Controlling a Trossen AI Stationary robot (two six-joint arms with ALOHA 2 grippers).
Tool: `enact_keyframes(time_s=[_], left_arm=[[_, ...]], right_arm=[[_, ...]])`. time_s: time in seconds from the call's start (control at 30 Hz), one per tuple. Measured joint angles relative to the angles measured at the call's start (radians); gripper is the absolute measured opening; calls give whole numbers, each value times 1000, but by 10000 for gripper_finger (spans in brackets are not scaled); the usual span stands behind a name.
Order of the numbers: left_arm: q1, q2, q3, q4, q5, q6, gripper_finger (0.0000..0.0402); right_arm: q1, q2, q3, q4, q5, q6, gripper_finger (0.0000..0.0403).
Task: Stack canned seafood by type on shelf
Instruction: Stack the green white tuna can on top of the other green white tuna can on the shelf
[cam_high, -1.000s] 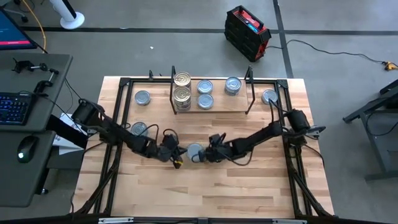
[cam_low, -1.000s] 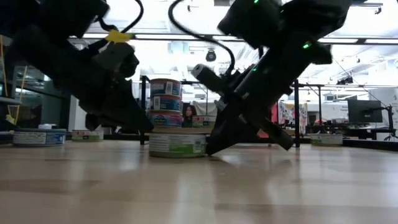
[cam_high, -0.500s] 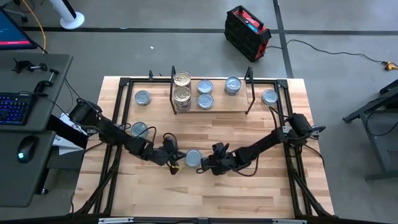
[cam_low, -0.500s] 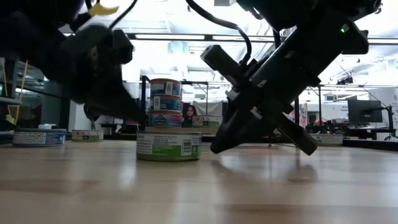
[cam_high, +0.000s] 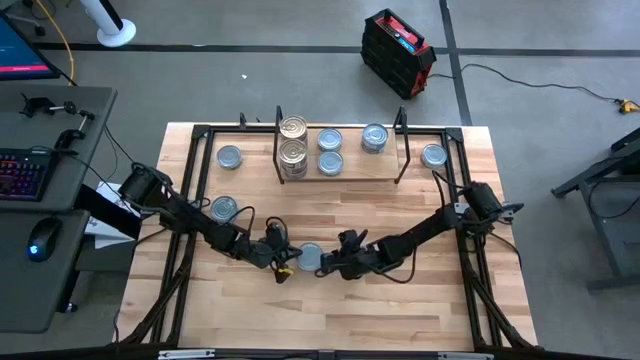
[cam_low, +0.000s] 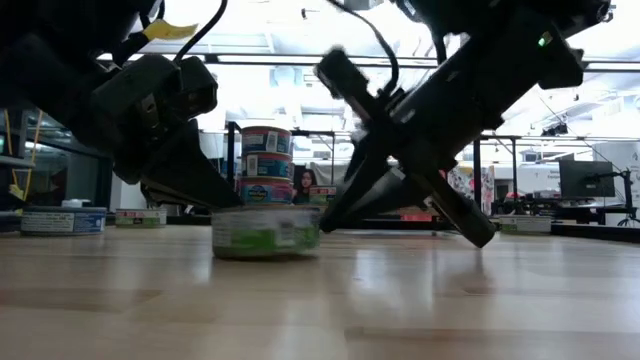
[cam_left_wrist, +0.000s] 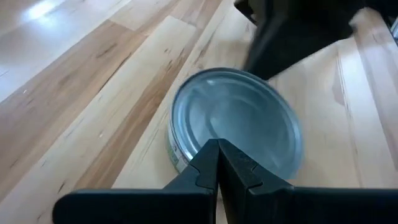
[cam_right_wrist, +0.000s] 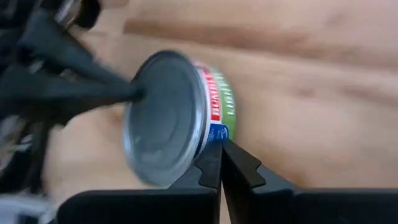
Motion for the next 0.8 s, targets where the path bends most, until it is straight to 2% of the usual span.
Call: enact_keyframes(time_s=[0.27, 0.33, 0.43, 0.53, 0.7, 0.8], left_arm=[[2, 0, 0, -31, -20, 10, 0], [2, 1, 0, -33, -23, 12, 0], [-2, 10, -3, -65, 26, 33, 0], [-1, 5, -1, -66, 15, 42, 0], [-1, 5, -2, -106, 16, 36, 0], [-4, -26, -1, -182, 21, 27, 0]], right_arm=[[18, 0, 60, 65, -14, -40, 0], [17, -1, 84, 68, 0, -74, 0], [6, -5, 111, 66, 29, -111, 0], [-4, 0, 125, 42, 45, -142, 0], [-18, -1, 144, 43, 34, -196, 0], [-22, -11, 152, 43, 18, -275, 0]])
